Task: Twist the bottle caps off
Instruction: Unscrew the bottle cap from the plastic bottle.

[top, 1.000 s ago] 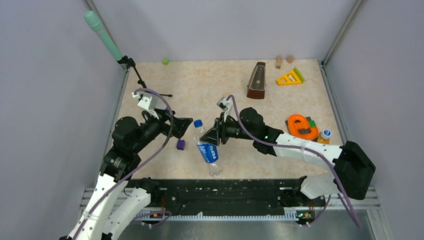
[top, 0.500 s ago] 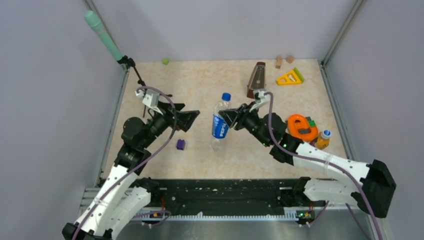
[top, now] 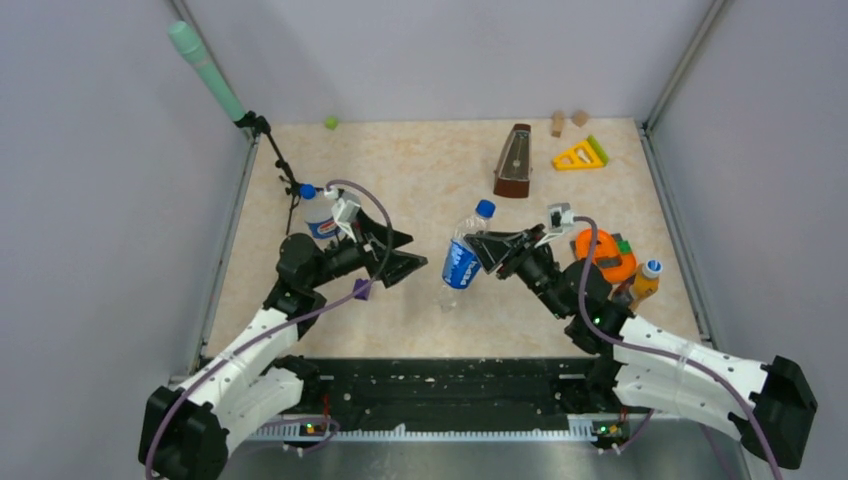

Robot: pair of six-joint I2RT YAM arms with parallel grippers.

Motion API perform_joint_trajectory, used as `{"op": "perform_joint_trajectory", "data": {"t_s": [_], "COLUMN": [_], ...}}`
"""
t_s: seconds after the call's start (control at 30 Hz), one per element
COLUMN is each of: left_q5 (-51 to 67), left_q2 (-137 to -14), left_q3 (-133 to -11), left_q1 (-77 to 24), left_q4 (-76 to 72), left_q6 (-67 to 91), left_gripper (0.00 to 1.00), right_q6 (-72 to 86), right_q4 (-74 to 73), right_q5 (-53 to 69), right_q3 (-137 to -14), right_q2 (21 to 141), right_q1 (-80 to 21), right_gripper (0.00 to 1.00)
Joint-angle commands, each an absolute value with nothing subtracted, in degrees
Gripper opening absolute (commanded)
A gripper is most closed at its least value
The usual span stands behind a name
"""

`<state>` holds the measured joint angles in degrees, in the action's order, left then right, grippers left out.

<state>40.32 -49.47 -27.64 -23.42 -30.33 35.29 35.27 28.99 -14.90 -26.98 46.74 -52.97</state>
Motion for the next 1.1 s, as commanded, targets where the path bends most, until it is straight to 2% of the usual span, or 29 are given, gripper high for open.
{"op": "perform_joint_trajectory", "data": {"t_s": [0.0,0.17,0.3,0.5,0.67,0.73,0.8,0.83,0.87,0.9,0.97,1.03,1.07], "left_q5": [50.1,51.7,51.1,52.7,52.0,51.6,50.5,49.6,49.0,48.6,48.4,47.8,46.8], "left_q2": [-52.4,-57.2,-62.0,-66.8,-66.5,-65.9,-65.2,-64.9,-64.7,-64.6,-64.5,-64.0,-63.4], "left_q3": [-31.4,-34.5,-34.9,-37.1,-36.0,-36.0,-35.6,-35.2,-34.9,-34.6,-34.2,-34.6,-35.2], "left_q1": [-25.7,-29.5,-32.7,-34.5,-34.9,-34.8,-34.9,-35.0,-35.1,-35.1,-35.1,-35.1,-35.2], "left_q4": [-36.4,-37.0,-44.7,-44.4,-44.9,-44.0,-43.7,-43.9,-44.0,-44.0,-43.4,-40.6,-37.6], "left_q6": [35.8,34.9,37.3,36.4,35.8,35.4,34.7,34.5,34.3,34.1,33.6,31.8,30.1], "left_gripper": [0.97,0.97,0.96,0.76,0.7,0.61,0.56,0.45,0.27,0.17,0.1,0.06,0.01], "right_q6": [32.5,31.0,30.7,33.2,34.7,35.7,36.2,36.4,36.5,36.6,36.8,37.0,36.7], "right_q4": [36.2,36.7,39.0,46.1,48.6,50.1,50.9,51.0,51.0,51.1,50.7,48.9,47.5], "right_q5": [-9.5,-6.1,-2.1,-1.6,-2.5,-3.2,-2.8,-2.7,-2.4,-2.3,-2.5,-4.0,-4.9], "right_q3": [-27.2,-28.8,-29.4,-27.6,-27.0,-26.6,-26.5,-26.5,-26.5,-26.5,-26.3,-26.5,-26.8], "right_q2": [45.3,46.4,48.7,51.2,53.2,53.8,54.5,54.9,55.2,55.4,55.6,55.3,55.1], "right_q1": [-52.3,-52.2,-52.3,-52.3,-52.2,-52.2,-52.2,-52.2,-52.2,-52.2,-52.2,-52.1,-52.2], "right_gripper": [0.0,0.0,0.0,0.0,0.0,0.0,0.0,0.0,0.0,0.0,0.0,0.1,0.15]}}
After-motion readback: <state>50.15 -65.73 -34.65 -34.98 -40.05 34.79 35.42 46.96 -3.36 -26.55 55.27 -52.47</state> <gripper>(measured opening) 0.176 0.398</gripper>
